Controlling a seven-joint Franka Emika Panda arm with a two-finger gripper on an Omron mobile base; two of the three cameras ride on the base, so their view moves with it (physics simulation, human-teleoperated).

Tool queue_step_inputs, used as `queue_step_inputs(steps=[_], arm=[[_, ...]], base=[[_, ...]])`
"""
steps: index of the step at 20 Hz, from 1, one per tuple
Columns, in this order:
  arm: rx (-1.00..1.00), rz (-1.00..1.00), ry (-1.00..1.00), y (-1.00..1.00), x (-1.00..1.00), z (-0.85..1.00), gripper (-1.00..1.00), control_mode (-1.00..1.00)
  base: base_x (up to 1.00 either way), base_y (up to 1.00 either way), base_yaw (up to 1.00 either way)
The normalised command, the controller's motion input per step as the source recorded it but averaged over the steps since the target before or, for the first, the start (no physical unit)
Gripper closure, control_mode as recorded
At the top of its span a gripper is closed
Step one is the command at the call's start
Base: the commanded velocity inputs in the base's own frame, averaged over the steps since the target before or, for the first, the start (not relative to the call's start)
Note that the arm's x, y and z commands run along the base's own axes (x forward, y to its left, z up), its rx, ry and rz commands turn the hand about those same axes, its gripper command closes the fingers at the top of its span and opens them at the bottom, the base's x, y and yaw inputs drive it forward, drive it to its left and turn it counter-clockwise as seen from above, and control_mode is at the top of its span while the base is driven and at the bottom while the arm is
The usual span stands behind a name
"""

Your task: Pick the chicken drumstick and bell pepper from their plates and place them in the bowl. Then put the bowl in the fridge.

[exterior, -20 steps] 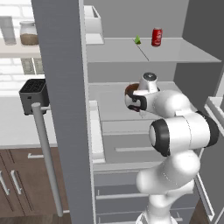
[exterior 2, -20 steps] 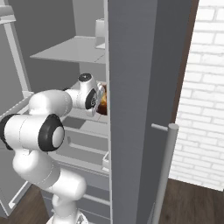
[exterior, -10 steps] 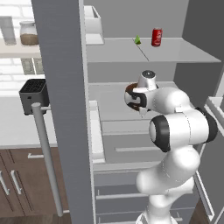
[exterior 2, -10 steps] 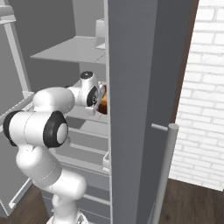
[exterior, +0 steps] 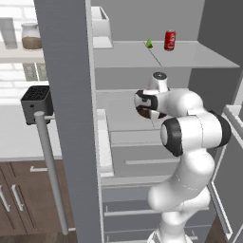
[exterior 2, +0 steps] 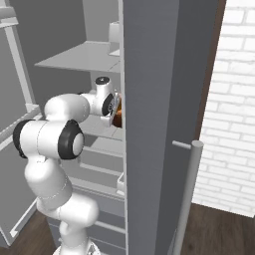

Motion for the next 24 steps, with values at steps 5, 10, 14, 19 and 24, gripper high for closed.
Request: queue_step_inputs(steps=[5, 10, 14, 19, 24], arm=[[-0.02, 0.12, 0.00, 0.01, -0.32, -0.01, -1.00, -1.00], [-0.03, 0.11, -0.03, 0.09, -0.70, -0.01, -1.00, -1.00], [-0.04, 0.08, -0.10, 0.09, -0.78, 0.12, -1.00, -1.00], [-0.02, 0.08, -0.13, 0.15, -0.48, 0.56, -1.00, -1.00], [-0.01, 0.09, -0.12, 0.05, -0.68, 0.39, -1.00, -1.00]], base=[[0.00, 0.00, 0.00], [0.00, 0.00, 0.00], [0.00, 0.00, 0.00], [0.00, 0.00, 0.00], [0.00, 0.00, 0.00]])
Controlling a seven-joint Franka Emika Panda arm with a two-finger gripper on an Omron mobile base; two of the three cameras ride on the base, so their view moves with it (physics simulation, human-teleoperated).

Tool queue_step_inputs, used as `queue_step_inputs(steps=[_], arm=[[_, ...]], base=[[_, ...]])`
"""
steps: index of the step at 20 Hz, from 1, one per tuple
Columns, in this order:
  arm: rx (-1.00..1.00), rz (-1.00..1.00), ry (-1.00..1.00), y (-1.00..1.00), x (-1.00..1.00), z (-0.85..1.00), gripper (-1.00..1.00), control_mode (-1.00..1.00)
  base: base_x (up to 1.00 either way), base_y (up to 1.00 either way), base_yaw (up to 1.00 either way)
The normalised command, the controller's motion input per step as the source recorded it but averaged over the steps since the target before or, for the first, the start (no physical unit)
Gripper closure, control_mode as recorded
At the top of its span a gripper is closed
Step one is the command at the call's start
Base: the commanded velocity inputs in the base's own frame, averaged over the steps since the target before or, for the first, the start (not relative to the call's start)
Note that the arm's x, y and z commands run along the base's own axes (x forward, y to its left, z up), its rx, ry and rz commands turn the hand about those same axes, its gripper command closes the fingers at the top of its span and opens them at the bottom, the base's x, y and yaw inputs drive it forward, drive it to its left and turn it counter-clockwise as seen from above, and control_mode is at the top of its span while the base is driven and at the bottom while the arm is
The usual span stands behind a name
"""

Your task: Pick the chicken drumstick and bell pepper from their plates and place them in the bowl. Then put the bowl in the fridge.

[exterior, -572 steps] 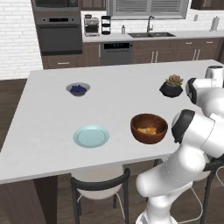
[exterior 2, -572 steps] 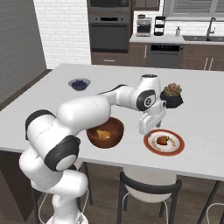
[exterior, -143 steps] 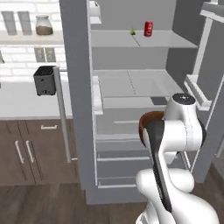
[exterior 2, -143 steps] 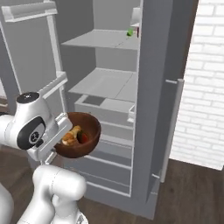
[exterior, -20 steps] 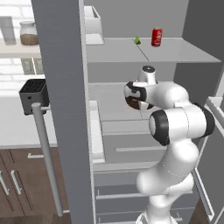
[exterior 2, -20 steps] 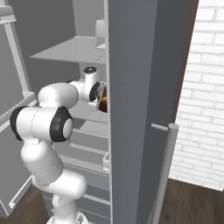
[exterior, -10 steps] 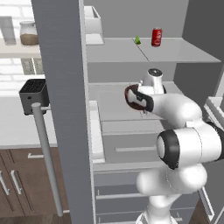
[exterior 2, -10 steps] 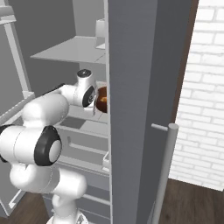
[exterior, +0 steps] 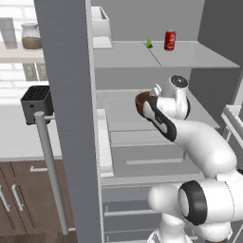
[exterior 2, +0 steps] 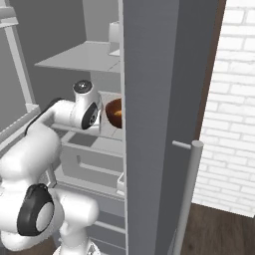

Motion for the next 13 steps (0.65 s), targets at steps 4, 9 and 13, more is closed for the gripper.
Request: queue_step_inputs(steps=[4, 9, 13], arm=[[-0.01, 0.13, -0.01, 0.01, -1.00, 0.06, -1.00, -1.00], [-0.15, 0.24, 0.00, 0.04, -1.00, 0.12, -1.00, -1.00], [-0.28, 0.32, 0.00, 0.16, -1.00, 0.18, -1.00, -1.00]], base=[[0.00, 0.00, 0.00], [0.00, 0.00, 0.00], [0.00, 0.00, 0.00]])
